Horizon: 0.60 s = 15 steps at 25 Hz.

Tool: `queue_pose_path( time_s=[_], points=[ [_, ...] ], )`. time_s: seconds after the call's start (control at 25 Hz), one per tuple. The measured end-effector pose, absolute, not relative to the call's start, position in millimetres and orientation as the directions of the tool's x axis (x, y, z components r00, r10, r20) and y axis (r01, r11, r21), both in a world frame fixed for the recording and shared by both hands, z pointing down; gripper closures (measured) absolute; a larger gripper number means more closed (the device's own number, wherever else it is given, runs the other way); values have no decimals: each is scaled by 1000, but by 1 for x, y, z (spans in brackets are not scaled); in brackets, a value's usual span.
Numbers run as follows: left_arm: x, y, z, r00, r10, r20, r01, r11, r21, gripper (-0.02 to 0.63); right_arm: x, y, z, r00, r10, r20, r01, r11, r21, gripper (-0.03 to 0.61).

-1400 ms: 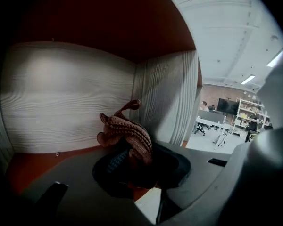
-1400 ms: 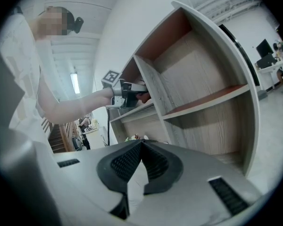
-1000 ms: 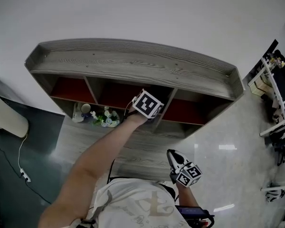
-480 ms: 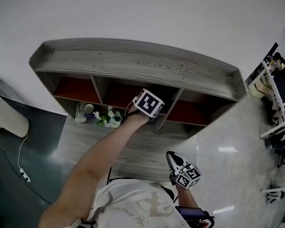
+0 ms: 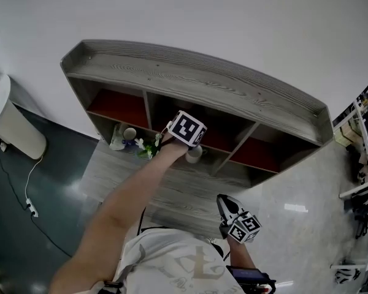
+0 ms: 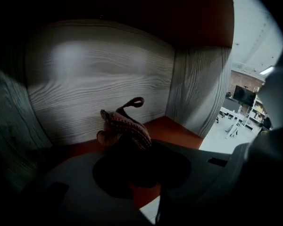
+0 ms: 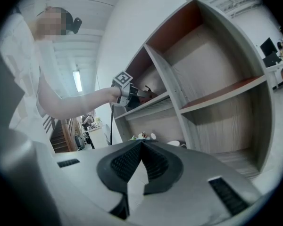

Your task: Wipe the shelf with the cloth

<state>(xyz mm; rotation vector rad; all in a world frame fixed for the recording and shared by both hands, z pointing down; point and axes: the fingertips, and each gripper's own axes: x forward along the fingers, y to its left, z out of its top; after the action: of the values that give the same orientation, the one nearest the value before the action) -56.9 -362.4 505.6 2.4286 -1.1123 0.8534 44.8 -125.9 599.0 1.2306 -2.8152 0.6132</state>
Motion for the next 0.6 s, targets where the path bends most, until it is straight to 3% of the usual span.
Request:
queue_pose_path(
  time_s=[0.6],
  points=[
    [-128, -380, 506, 372, -670, 643, -900, -430, 73, 518, 27, -137, 599, -749, -644, 156, -651, 670, -357, 574]
  ],
)
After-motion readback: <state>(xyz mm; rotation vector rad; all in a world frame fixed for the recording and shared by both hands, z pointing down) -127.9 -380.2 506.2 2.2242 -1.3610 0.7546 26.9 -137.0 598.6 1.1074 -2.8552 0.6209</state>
